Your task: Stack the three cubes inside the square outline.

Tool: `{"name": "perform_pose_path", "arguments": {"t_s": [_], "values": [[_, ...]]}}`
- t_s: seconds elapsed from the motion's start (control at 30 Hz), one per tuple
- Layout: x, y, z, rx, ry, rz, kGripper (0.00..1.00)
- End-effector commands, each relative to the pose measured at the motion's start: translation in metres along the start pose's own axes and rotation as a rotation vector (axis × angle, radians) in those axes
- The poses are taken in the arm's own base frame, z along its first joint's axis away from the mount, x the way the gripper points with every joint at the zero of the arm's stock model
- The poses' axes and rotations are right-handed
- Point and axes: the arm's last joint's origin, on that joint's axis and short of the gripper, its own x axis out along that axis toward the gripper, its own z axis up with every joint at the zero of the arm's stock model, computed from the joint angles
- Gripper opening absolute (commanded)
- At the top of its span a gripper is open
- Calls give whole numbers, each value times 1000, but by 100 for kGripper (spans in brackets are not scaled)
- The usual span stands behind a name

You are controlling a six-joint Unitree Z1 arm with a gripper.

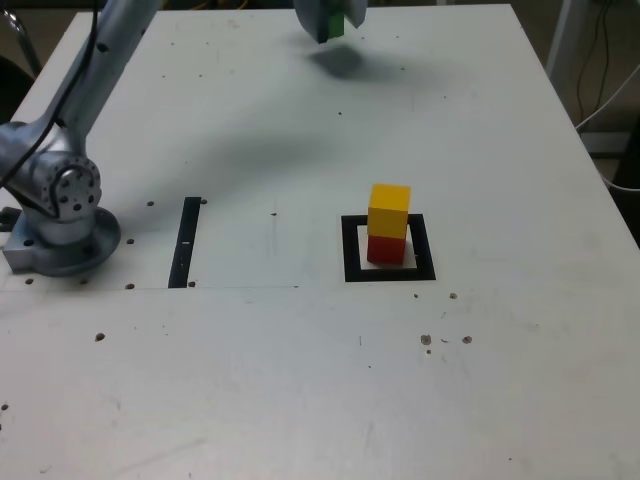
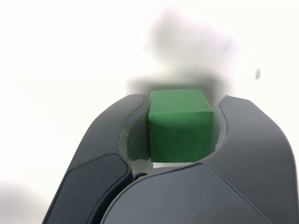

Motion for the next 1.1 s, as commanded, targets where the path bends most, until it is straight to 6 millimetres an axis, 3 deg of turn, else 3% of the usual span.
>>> {"name": "perform_pose_path", "arguments": {"t_s": [0.0, 0.13, 0.27, 0.53, 0.73, 0.9, 1.07], "values": [[-28, -17, -7, 62, -11, 0, 20], [-66, -58, -20, 188, -22, 0, 22], [-103, -110, -43, 303, -38, 3, 22], [-148, -194, -106, 430, -53, 18, 22], [-167, -242, -145, 497, -86, 24, 22], [-170, -284, -159, 546, -93, 20, 22], [-169, -311, -168, 575, -91, 16, 22]]}}
